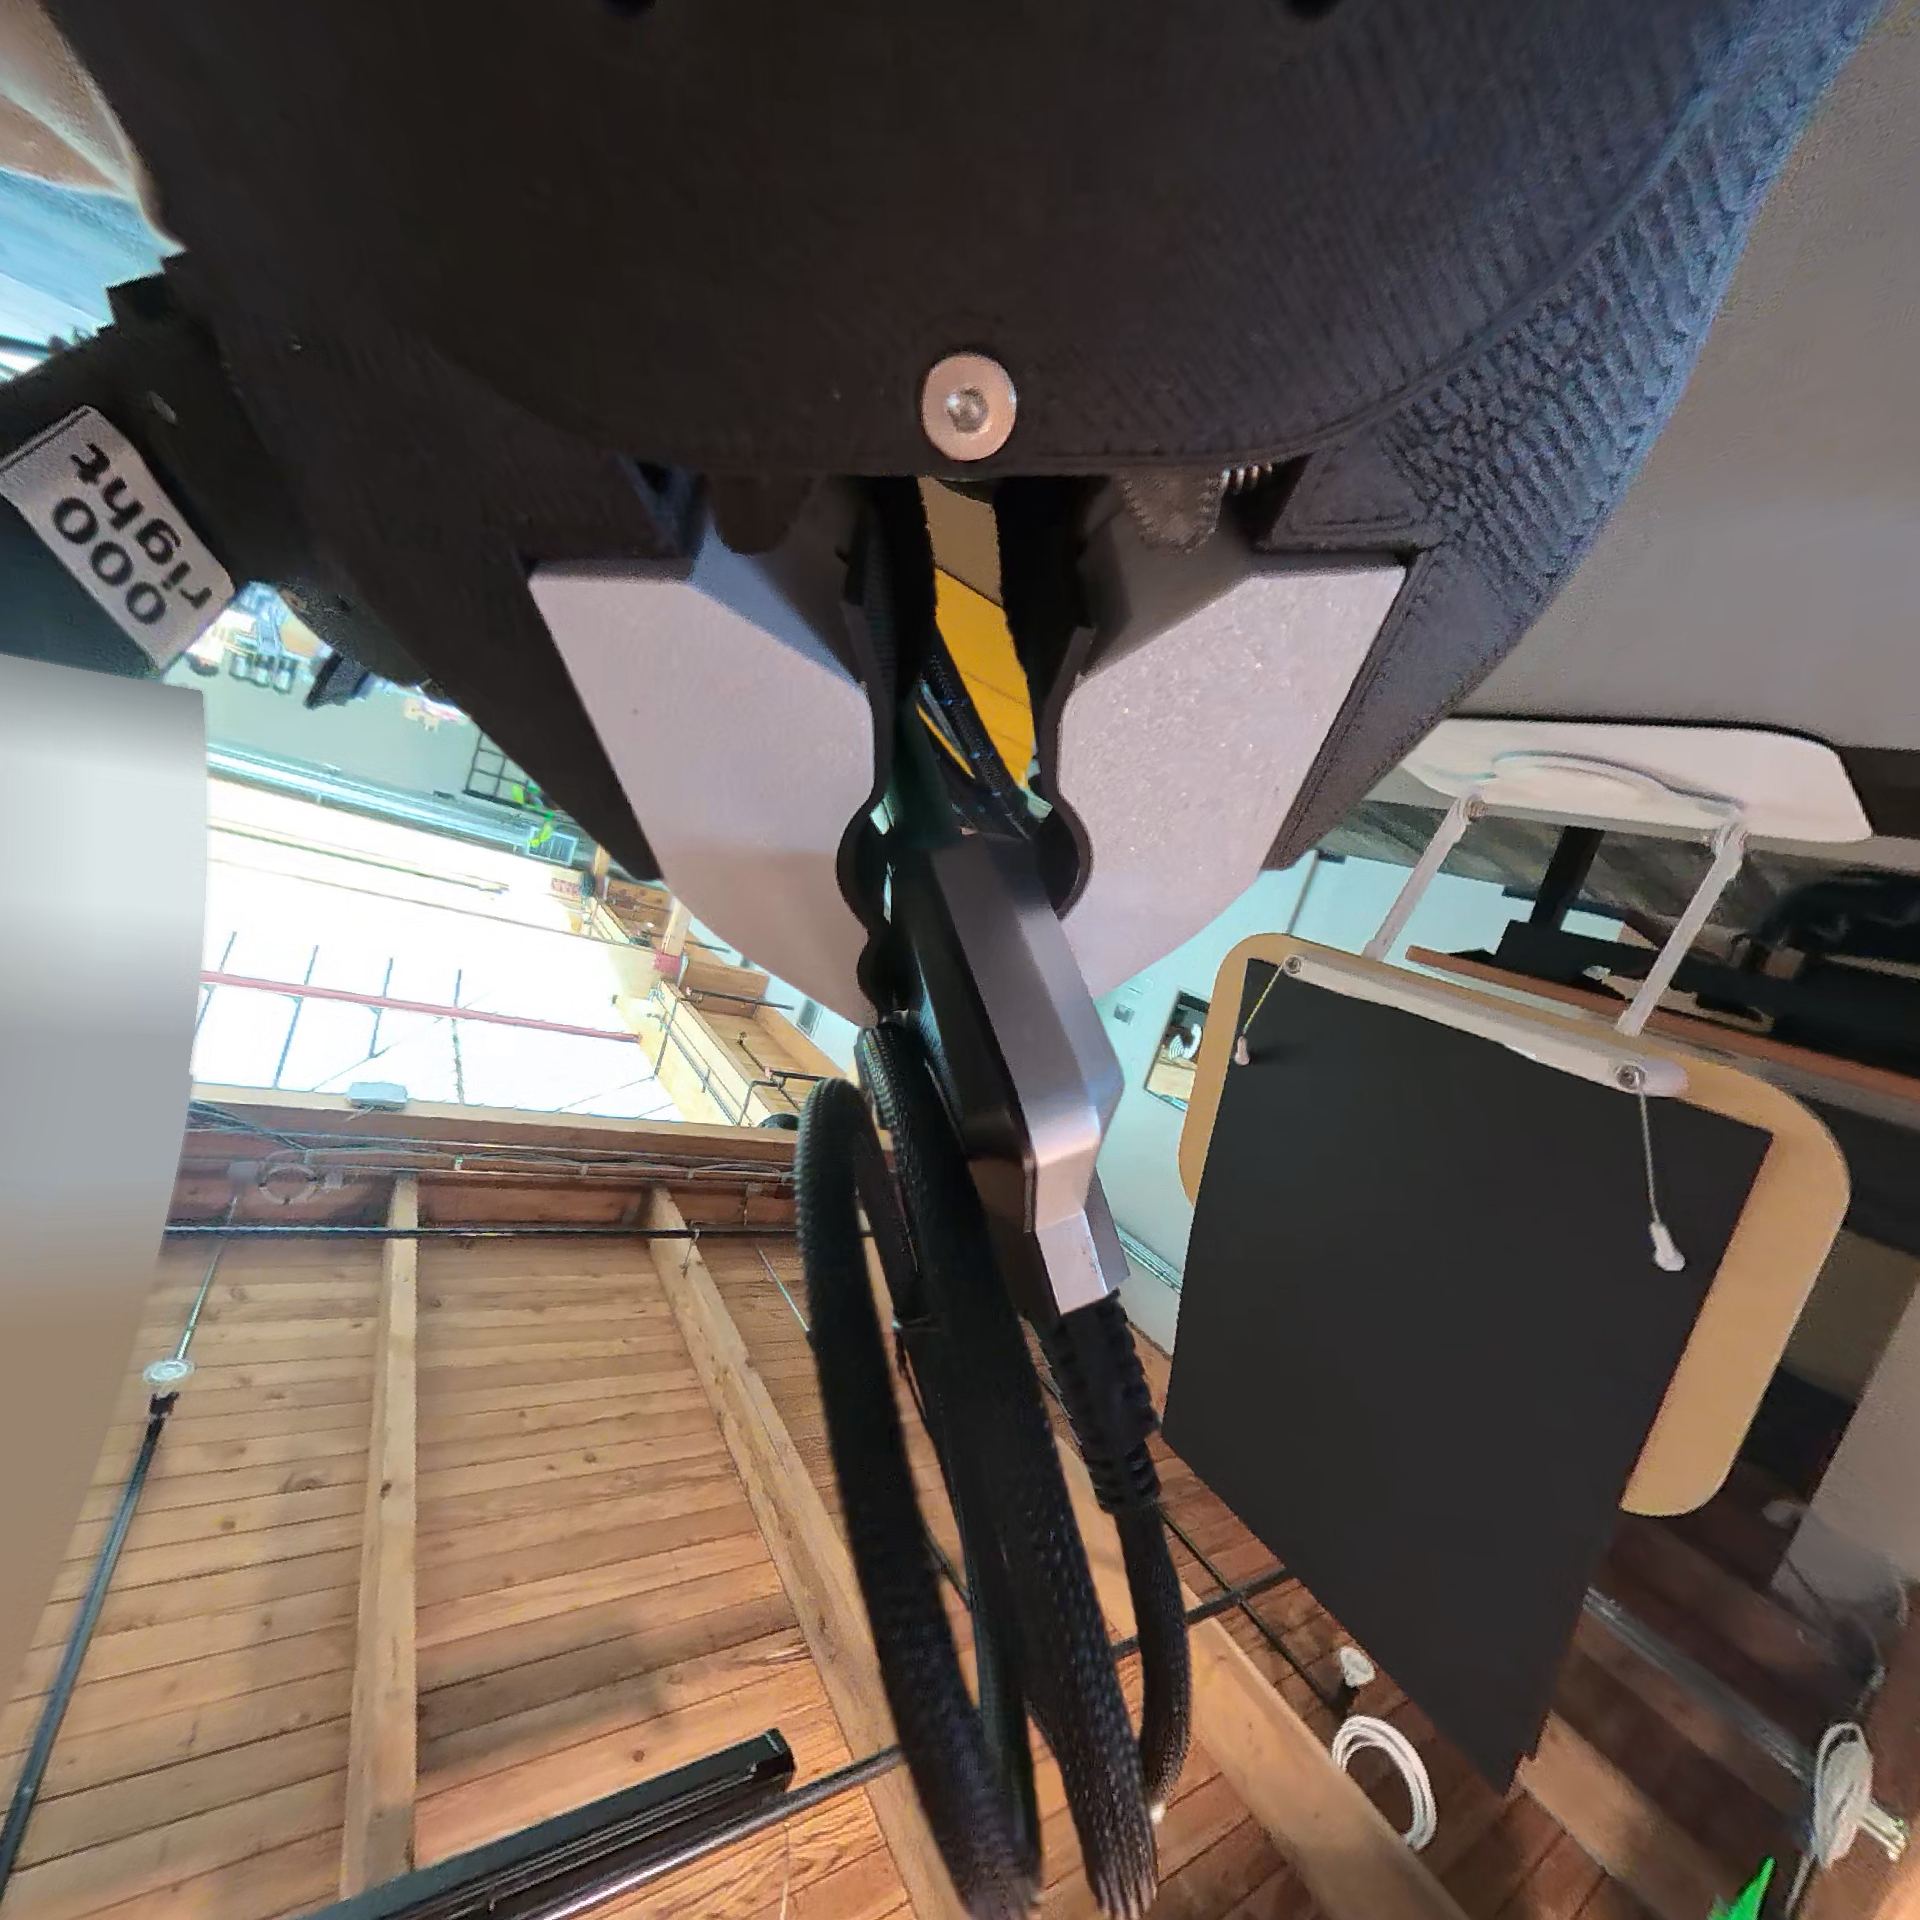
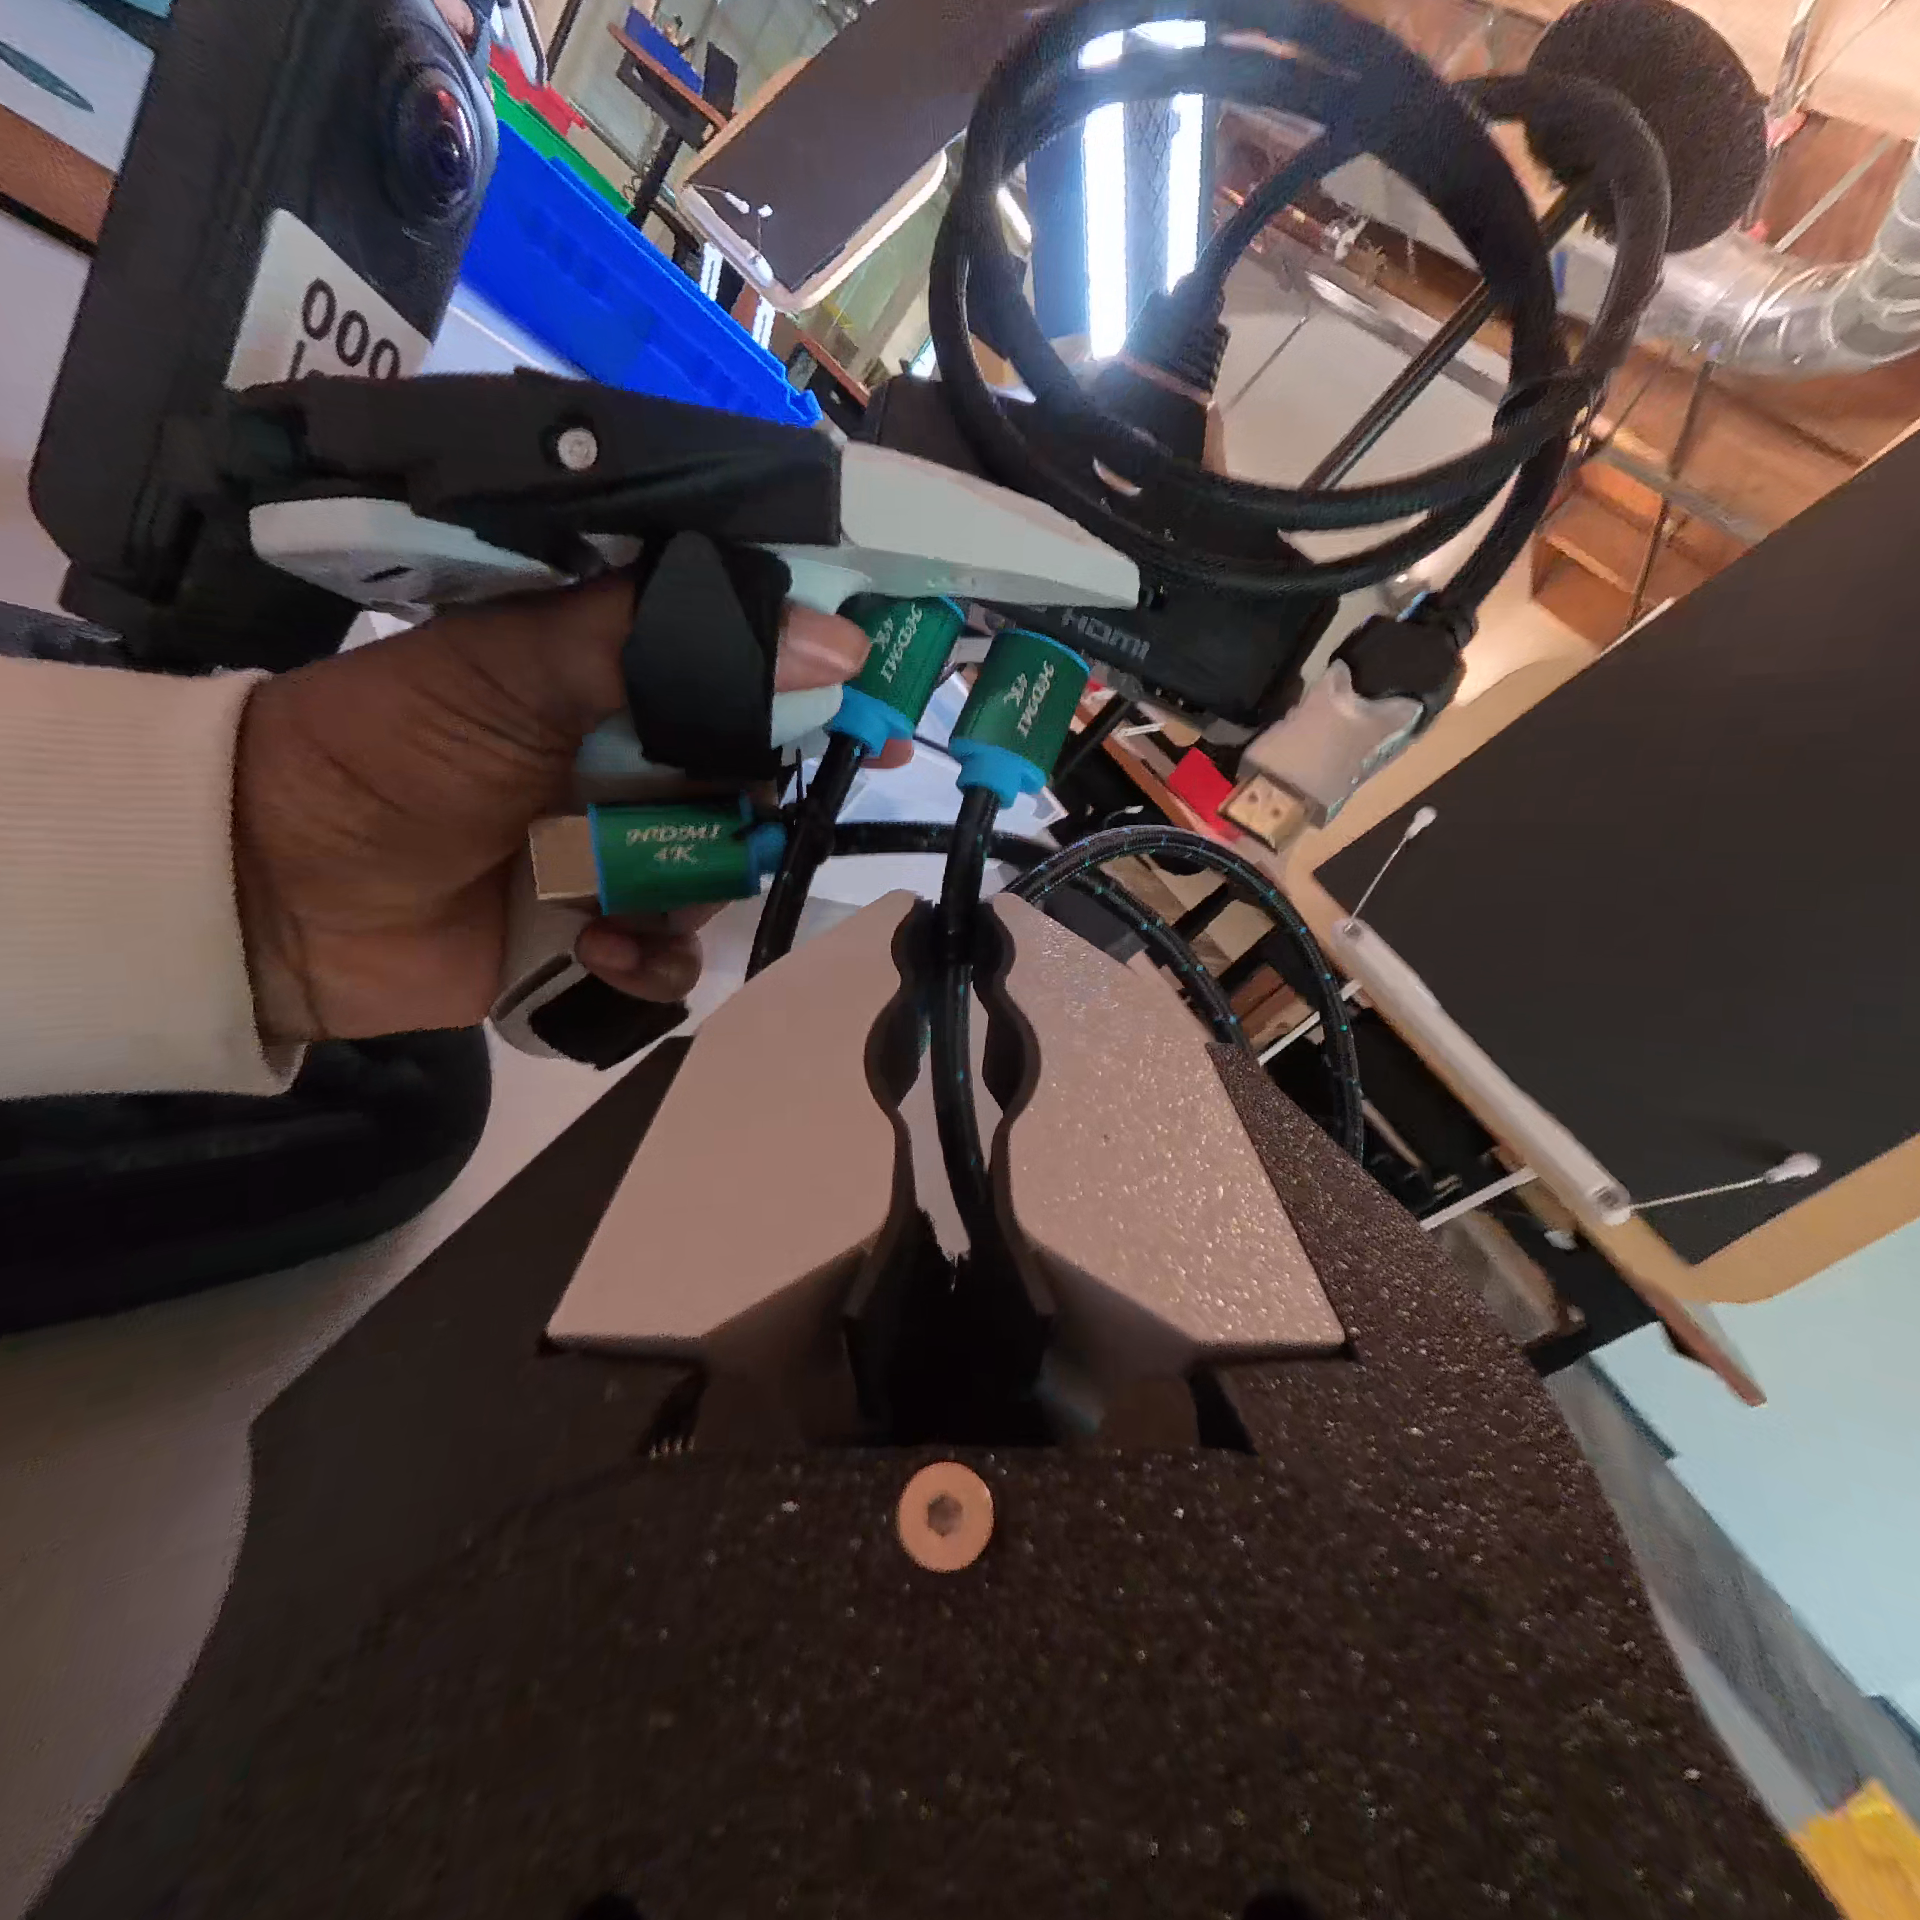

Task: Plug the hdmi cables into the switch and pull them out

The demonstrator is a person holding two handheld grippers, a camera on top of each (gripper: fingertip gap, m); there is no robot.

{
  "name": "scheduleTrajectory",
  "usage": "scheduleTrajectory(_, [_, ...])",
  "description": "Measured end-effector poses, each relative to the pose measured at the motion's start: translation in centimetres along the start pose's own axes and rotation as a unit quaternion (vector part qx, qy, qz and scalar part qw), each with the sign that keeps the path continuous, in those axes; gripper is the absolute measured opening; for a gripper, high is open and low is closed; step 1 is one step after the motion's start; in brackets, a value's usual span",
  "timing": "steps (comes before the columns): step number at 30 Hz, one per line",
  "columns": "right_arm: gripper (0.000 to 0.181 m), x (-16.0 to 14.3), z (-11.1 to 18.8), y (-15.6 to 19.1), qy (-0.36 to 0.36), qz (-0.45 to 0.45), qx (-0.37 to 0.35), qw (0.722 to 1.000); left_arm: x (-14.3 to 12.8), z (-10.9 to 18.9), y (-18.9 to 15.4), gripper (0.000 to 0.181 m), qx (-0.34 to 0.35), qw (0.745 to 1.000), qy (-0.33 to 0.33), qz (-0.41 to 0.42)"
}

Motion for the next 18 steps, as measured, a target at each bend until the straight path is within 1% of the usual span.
scheduleTrajectory(2, [0.008,-0.3,0.7,-0.1,-0.005,-0.023,0.002,1.000,0.1,-0.1,-0.3,0.023,-0.006,1.000,-0.004,-0.014])
scheduleTrajectory(4, [0.008,-0.5,1.3,-0.1,-0.003,-0.027,0.004,1.000,0.2,-0.1,-0.1,0.022,-0.008,1.000,-0.015,-0.003])
scheduleTrajectory(5, [0.008,-0.5,1.5,-0.1,-0.014,-0.030,0.005,0.999,0.2,-0.2,-0.1,0.023,-0.016,1.000,-0.016,0.007])
scheduleTrajectory(8, [0.009,-0.6,1.2,-0.9,-0.011,-0.071,0.009,0.997,0.0,-0.5,-0.6,0.022,-0.038,0.999,-0.028,0.003])
scheduleTrajectory(10, [0.035,0.4,0.4,-1.6,-0.053,-0.094,-0.026,0.994,0.0,-0.4,-0.5,0.022,-0.033,0.999,-0.025,0.009])
scheduleTrajectory(11, [0.039,1.0,0.0,-1.8,-0.070,-0.101,-0.037,0.992,-0.1,-0.4,-0.3,0.022,-0.029,0.999,-0.024,0.021])
scheduleTrajectory(12, [0.036,1.4,-0.5,-1.8,-0.071,-0.102,-0.039,0.992,-0.1,-0.3,-0.2,0.022,-0.028,0.999,-0.023,0.029])
scheduleTrajectory(13, [0.036,1.4,-1.3,-1.7,-0.046,-0.097,-0.028,0.994,-0.2,-0.4,-0.3,0.022,-0.030,0.999,-0.020,0.030])
scheduleTrajectory(14, [0.040,1.1,-2.0,-1.6,-0.009,-0.092,-0.018,0.996,-0.2,-0.4,-0.4,0.022,-0.038,0.999,-0.015,0.022])
scheduleTrajectory(15, [0.039,0.7,-2.5,-1.6,0.014,-0.096,-0.014,0.995,-0.3,-0.5,-0.7,0.023,-0.048,0.999,-0.007,0.011])
scheduleTrajectory(18, [0.025,0.8,-2.8,-1.9,0.011,-0.128,0.004,0.992,-0.5,-0.8,-1.3,0.022,-0.061,0.998,0.013,-0.034])
Point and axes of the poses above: each gripper's, where its closed fingertips meet, z back along the fingers, x out of its top, y = z × x across the jaws, the point moved 10 cm from there along z, back along the fingers, and after that the axes turned 14 degrees about -y, right-handed, at the moved point
